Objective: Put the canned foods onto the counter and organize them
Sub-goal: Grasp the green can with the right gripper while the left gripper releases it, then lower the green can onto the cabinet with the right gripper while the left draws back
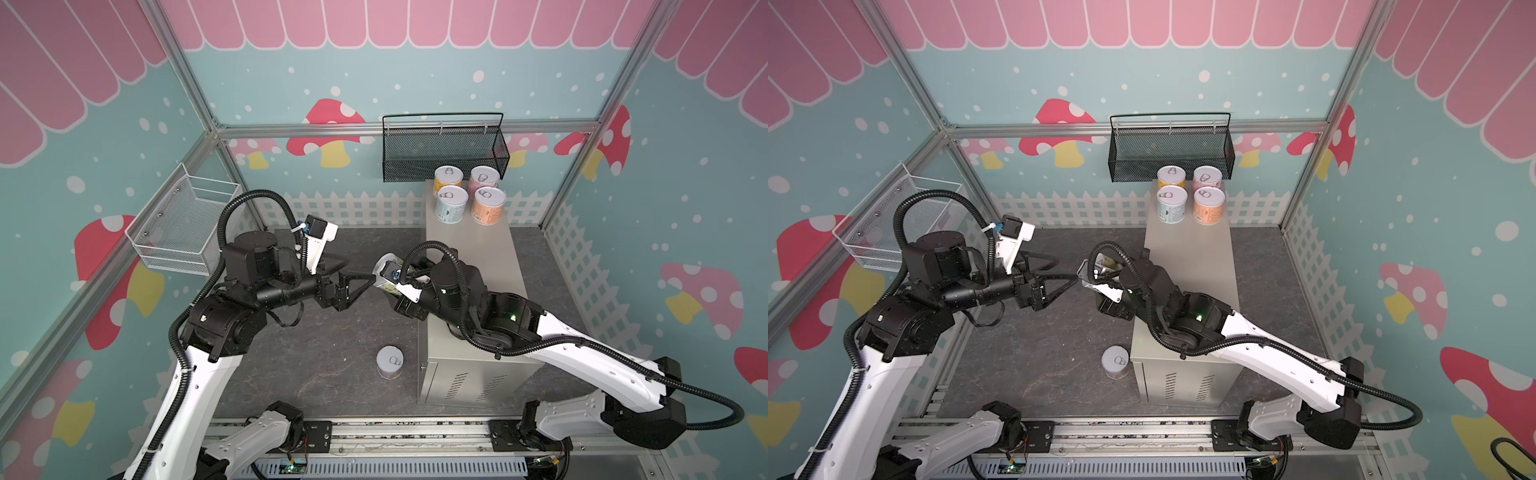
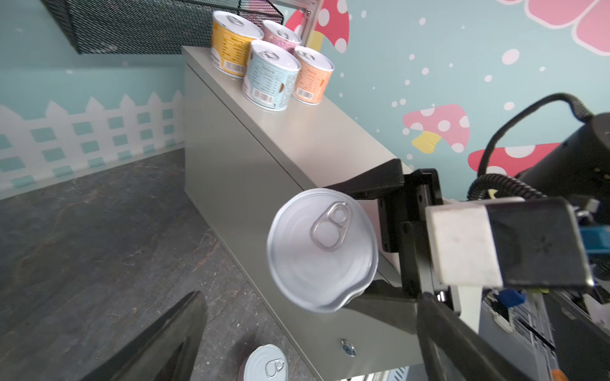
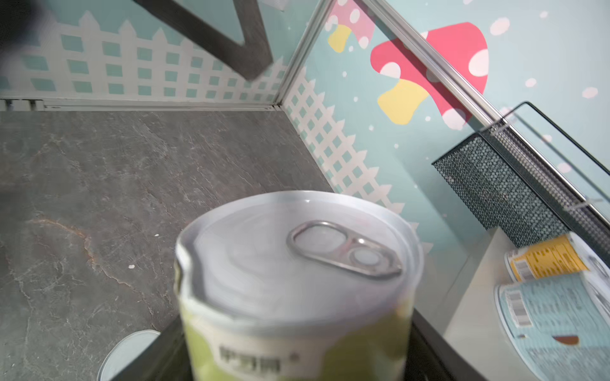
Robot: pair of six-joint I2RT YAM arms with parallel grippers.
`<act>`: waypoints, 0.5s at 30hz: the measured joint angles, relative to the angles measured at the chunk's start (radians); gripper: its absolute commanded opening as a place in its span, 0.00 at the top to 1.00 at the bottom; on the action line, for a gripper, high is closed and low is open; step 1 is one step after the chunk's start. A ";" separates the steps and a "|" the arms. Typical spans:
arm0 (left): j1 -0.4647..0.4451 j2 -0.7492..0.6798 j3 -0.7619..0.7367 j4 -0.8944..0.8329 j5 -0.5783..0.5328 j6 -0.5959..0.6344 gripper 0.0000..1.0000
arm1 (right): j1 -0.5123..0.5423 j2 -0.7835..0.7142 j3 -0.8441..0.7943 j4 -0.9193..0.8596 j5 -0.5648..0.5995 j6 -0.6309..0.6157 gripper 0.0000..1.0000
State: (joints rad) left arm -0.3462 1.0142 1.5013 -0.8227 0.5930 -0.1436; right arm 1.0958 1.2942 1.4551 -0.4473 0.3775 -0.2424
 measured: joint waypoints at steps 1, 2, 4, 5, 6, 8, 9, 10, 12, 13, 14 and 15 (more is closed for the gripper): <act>0.005 -0.005 -0.008 0.016 -0.014 -0.002 0.01 | -0.008 -0.028 -0.028 0.014 0.018 0.016 0.26; 0.006 -0.009 -0.015 0.029 -0.023 -0.006 0.01 | -0.015 -0.057 -0.054 0.032 0.031 0.033 0.26; 0.008 -0.011 -0.033 0.058 -0.036 -0.012 0.01 | -0.030 -0.122 -0.105 0.084 0.048 0.064 0.26; 0.008 -0.011 -0.042 0.071 -0.037 -0.015 0.01 | -0.039 -0.158 -0.129 0.099 0.061 0.077 0.26; 0.009 -0.010 -0.051 0.085 -0.037 -0.019 0.01 | -0.048 -0.196 -0.154 0.110 0.081 0.089 0.26; 0.010 -0.005 -0.065 0.106 -0.031 -0.031 0.01 | -0.064 -0.267 -0.201 0.134 0.123 0.115 0.26; 0.010 -0.001 -0.069 0.118 -0.023 -0.035 0.01 | -0.069 -0.300 -0.225 0.147 0.144 0.129 0.26; 0.010 0.005 -0.071 0.130 -0.013 -0.040 0.01 | -0.071 -0.336 -0.254 0.164 0.164 0.145 0.26; 0.010 0.018 -0.072 0.154 0.013 -0.049 0.01 | -0.073 -0.399 -0.307 0.186 0.189 0.171 0.25; 0.010 0.026 -0.072 0.165 0.029 -0.055 0.01 | -0.073 -0.429 -0.333 0.192 0.201 0.183 0.25; 0.010 0.035 -0.072 0.174 0.043 -0.060 0.01 | -0.073 -0.456 -0.355 0.195 0.211 0.194 0.25; 0.008 0.045 -0.072 0.183 0.059 -0.062 0.01 | -0.073 -0.482 -0.376 0.195 0.221 0.204 0.25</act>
State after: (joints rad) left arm -0.3382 1.0592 1.4288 -0.6392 0.6521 -0.2058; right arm 1.0225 0.8120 1.0790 -0.2527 0.5987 -0.0380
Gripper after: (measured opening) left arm 0.991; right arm 0.757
